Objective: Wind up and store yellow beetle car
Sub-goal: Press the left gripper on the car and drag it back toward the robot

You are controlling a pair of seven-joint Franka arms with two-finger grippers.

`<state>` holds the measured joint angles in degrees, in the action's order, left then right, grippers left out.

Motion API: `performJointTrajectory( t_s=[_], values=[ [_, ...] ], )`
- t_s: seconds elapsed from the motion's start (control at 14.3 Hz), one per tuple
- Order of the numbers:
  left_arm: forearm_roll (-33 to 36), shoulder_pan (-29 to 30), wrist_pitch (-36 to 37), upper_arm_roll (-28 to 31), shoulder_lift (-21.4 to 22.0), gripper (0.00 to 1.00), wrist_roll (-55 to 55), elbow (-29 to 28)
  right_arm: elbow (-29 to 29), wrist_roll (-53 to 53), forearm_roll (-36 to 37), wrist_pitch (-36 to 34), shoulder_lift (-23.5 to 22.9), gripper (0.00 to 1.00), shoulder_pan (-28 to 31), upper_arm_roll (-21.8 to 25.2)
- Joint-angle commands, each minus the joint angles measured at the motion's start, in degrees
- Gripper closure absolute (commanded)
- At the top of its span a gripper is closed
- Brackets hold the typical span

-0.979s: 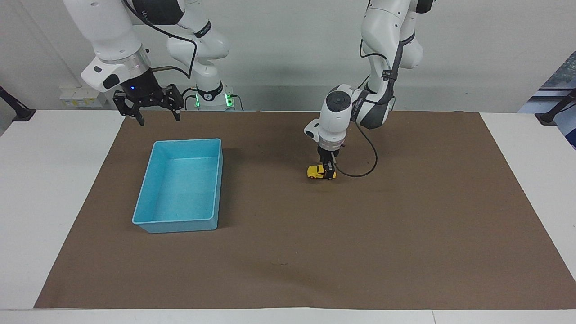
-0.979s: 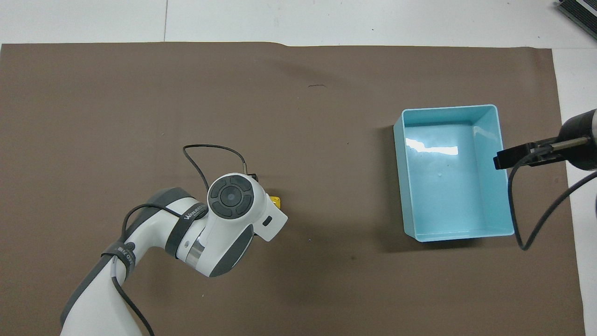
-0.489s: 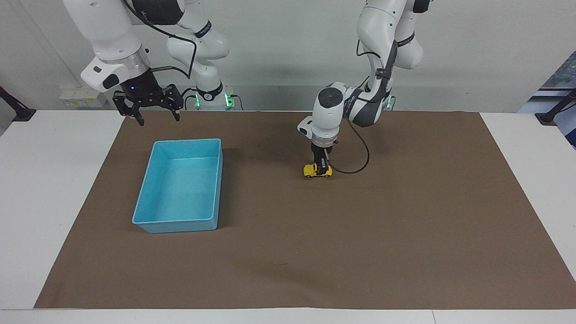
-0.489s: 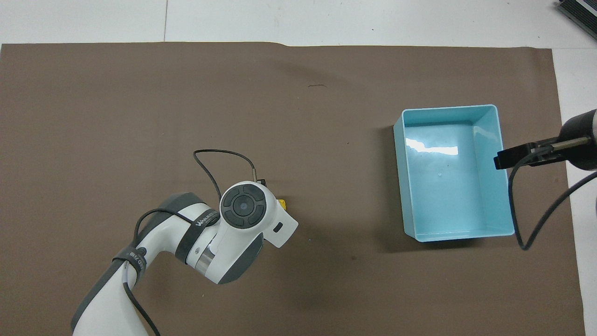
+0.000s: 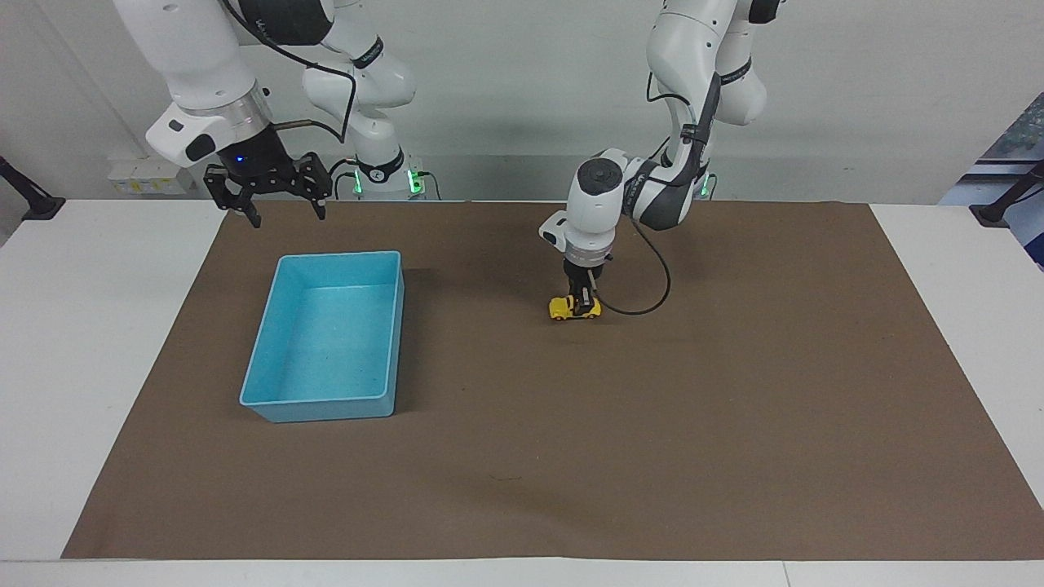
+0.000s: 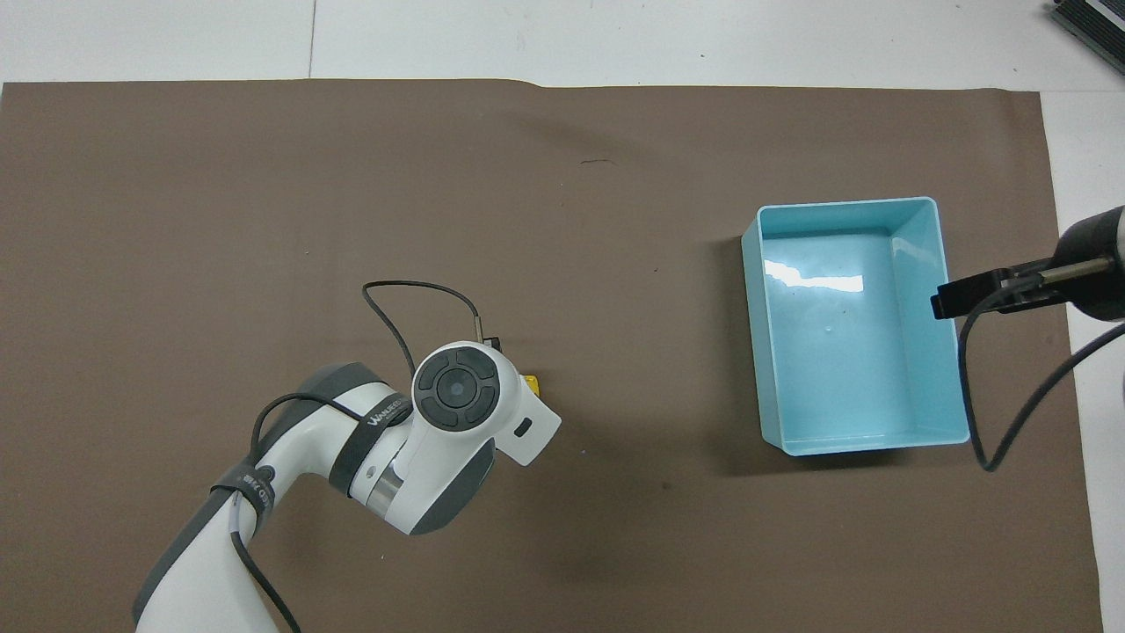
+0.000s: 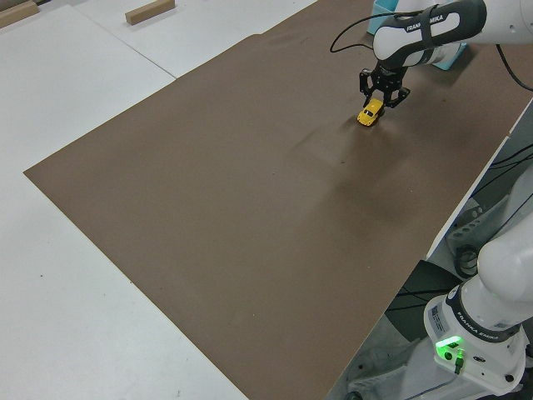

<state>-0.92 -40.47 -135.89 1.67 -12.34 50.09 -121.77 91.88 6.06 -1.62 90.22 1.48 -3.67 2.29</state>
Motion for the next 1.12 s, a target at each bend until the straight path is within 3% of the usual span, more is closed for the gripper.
performJointTrajectory(
  t_s=[0.0, 0.7, 1.05],
  values=[
    [2.58, -0.57, -2.45, 1.06, 0.65, 1.00, 0.01, -2.51, 0.67, -0.43, -0.85, 0.49, 0.72, 0.00, 0.68, -0.35],
    [3.38, 8.03, -3.68, 1.14, 4.78, 1.00, 10.37, -9.80, 0.75, -0.34, -0.93, 1.80, 0.63, 0.00, 0.24, -0.62],
    [3.47, 12.34, -3.68, 1.15, 5.05, 1.00, 15.48, -10.77, 0.84, -0.34, -0.93, 1.80, 0.72, 0.00, -0.11, -0.71]
  ],
)
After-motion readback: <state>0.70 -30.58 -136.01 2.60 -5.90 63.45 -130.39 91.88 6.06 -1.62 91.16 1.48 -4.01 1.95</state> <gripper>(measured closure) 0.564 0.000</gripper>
